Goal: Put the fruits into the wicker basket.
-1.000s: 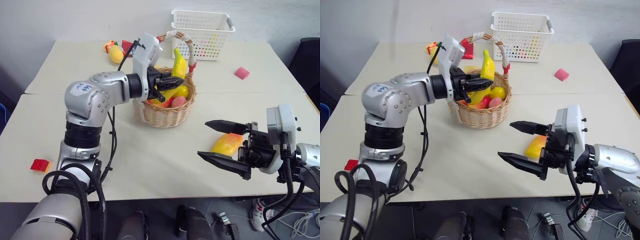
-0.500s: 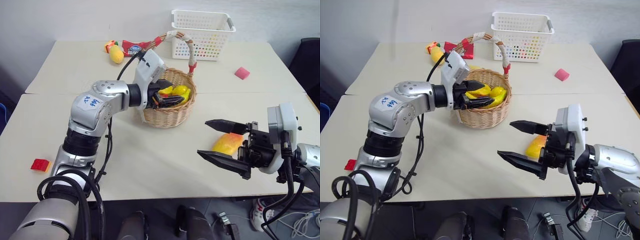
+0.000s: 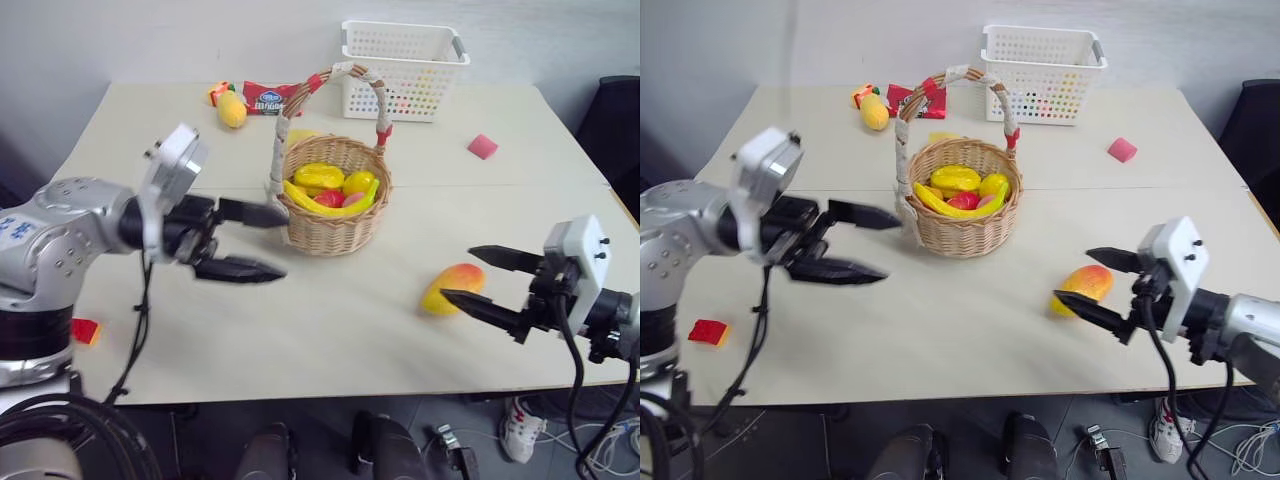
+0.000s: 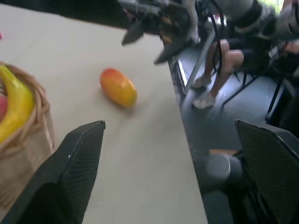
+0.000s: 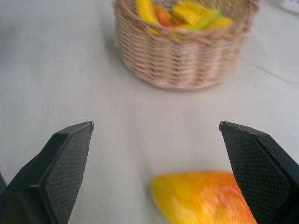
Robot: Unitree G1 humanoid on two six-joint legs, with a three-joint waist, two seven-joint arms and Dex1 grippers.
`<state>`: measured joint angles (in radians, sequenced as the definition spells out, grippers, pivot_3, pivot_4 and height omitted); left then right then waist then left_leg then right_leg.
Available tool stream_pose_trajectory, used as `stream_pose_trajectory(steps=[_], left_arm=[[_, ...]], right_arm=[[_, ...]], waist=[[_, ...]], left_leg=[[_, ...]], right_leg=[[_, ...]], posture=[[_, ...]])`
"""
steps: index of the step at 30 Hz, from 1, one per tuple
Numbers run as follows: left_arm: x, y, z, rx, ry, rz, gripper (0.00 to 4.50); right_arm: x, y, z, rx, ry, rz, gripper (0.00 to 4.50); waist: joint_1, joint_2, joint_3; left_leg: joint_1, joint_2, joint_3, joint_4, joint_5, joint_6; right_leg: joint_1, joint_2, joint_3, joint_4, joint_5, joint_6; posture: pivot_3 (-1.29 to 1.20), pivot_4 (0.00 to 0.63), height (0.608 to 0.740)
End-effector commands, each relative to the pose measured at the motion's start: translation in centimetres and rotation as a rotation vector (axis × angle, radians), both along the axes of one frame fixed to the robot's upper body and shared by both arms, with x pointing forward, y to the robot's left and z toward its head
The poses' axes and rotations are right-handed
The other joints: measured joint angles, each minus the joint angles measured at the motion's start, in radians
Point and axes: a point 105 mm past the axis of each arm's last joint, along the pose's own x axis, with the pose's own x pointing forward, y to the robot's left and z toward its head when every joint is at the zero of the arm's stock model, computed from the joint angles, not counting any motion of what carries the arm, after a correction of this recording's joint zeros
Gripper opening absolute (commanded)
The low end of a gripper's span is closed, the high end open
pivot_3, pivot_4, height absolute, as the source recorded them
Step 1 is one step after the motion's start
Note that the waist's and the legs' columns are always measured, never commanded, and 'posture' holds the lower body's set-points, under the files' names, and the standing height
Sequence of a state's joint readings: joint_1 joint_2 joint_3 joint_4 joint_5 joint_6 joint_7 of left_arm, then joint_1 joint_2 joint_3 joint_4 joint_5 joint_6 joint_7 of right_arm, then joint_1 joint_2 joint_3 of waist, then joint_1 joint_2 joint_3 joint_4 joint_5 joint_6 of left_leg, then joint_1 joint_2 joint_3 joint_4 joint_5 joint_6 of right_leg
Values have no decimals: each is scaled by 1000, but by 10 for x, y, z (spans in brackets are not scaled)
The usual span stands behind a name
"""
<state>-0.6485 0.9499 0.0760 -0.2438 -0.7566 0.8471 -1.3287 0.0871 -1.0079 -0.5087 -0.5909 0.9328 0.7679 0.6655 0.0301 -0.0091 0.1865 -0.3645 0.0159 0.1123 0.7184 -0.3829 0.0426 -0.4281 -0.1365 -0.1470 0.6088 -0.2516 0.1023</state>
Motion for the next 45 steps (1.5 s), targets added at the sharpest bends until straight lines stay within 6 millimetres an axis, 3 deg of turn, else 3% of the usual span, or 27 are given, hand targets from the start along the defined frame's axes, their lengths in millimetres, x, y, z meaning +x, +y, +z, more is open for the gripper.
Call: stream_pose_trajectory(steps=[1, 4, 8, 12, 16, 25, 29, 32, 36, 39, 40, 43, 45], left_arm=[[-2, -1, -5, 53, -102, -32, 4477], [-2, -9, -4, 8, -97, -31, 4477], [-1, -13, -4, -3, -106, -21, 4477], [4, -15, 1, -34, -126, 10, 4477], [5, -17, 3, -50, -135, 23, 4477], [6, -20, 11, -59, -165, 37, 4477], [7, -21, 13, -60, -175, 46, 4477], [9, -21, 15, -64, -181, 55, 4500], [11, -20, 15, -69, -187, 70, 4500], [13, -18, 16, -72, -191, 84, 4500], [14, -17, 16, -76, -192, 96, 4500], [20, -8, 20, -110, -180, 162, 4500], [21, -3, 23, -127, -173, 193, 4500]], right_arm=[[6, -19, 0, -38, -18, -92, 4500], [7, -26, -16, -95, -7, -98, 4500], [2, -31, -38, -455, -86, 65, 4500], [7, -34, -44, -704, -201, 231, 4500], [21, -31, -40, -766, -322, 287, 4500], [49, -30, -63, -994, -445, 476, 4500], [63, -23, -66, -979, -475, 479, 4500], [66, -19, -70, -932, -465, 482, 3915], [66, -20, -69, -868, -446, 461, 2662], [65, -22, -64, -808, -435, 418, 2382], [65, -22, -57, -751, -432, 384, 2367], [53, 1, -8, -329, -398, 283, 2364], [49, 20, 20, -153, -392, 272, 2349]], waist=[[1, 0, 0], [0, 0, 0], [-5, 1, 0], [-12, 1, 1], [-12, 1, 1], [-13, 2, 2], [-21, 3, 2], [-23, 4, 2], [-25, 4, 2], [-27, 4, 2], [-27, 4, 2], [-27, 5, 4], [-33, 8, 5]], left_leg=[[0, 0, 0, 0, 0, 0], [-1, 0, -1, 0, 0, 0], [-2, 0, -1, -1, 0, 0], [2, 0, 3, -2, 0, 0], [6, 1, 6, -2, 0, -1], [7, 2, 7, -3, 0, -1], [8, 2, 7, -3, 0, -1], [7, 3, 7, -3, 0, -2], [7, 3, 7, -3, 0, -2], [7, 3, 6, -3, 0, -1], [7, 3, 6, -3, 0, -1], [7, 4, 5, -3, 0, -1], [6, 4, 5, -2, 0, -1]], right_leg=[[0, 0, 0, 0, 0, 0], [0, 0, 0, -1, 0, 0], [0, 1, 0, -2, 0, 0], [0, 2, 3, -1, 1, 0], [1, 3, 8, -2, 0, 0], [1, 3, 10, 0, 0, 0], [1, 4, 11, 1, 0, 0], [1, 4, 11, 0, 0, 0], [2, 4, 11, 0, 0, 0], [2, 4, 12, 0, 0, 0], [2, 4, 12, 0, 0, 0], [2, 4, 13, 0, 0, 0], [2, 4, 13, 1, 0, -1]], posture=[[0, 150, 740], [0, 150, 740], [0, 150, 740], [0, 150, 740], [0, 150, 740], [0, 150, 740], [0, 150, 740], [0, 150, 740], [0, 150, 740], [0, 150, 740], [0, 150, 740], [0, 150, 740], [0, 150, 740]])
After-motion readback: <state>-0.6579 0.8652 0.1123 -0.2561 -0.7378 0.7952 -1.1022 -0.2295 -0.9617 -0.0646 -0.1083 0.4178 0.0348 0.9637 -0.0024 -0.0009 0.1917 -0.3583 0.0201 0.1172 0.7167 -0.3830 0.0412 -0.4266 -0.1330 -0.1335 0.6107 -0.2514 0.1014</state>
